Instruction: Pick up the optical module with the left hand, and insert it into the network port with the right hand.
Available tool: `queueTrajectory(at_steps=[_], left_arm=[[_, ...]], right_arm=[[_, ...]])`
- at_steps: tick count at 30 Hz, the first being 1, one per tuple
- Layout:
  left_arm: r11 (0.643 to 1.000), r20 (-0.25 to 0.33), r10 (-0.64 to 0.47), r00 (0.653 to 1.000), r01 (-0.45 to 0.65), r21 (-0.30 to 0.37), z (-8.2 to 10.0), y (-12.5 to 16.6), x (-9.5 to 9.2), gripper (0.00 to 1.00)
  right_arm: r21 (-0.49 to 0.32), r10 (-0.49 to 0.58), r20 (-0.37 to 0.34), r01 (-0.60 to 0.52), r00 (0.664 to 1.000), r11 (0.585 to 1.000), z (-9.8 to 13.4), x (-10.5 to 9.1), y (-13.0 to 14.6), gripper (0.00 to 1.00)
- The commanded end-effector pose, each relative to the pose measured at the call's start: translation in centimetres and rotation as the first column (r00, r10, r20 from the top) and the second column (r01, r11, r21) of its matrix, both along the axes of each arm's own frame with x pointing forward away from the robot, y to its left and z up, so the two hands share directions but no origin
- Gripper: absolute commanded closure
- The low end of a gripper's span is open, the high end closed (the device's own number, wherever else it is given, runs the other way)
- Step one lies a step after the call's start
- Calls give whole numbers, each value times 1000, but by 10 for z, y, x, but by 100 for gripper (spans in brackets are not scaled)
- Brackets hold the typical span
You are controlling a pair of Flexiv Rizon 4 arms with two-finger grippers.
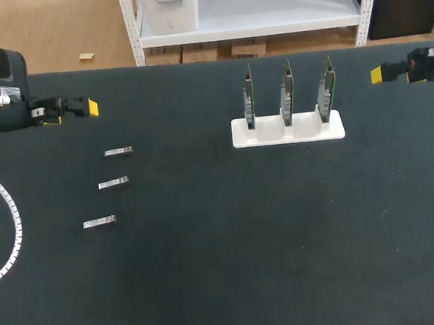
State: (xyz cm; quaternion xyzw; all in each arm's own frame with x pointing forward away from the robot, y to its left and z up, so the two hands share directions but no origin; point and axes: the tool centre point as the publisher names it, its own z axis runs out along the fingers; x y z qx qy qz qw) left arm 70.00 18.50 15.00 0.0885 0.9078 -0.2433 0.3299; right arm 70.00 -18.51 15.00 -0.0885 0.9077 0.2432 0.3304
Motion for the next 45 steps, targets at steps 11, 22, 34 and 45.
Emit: queueTrajectory(at_steps=[11,22,34,45], left_arm=[[1000,0,0,1000,0,0,0,0,0,0],[999,-8,-21,1000,21,-27,-1,2,0,0],[986,6,-146,989,145,89,4,21,33,0],[867,-61,-376,924,375,329,-7,23,59,0]], right_arm=[[0,0,0,0,1000,1000,0,0,0,0],[0,0,0,0,1000,1000,0,0,0,0],[0,0,0,0,1000,1000,0,0,0,0],[0,0,0,0,1000,1000,0,0,0,0]])
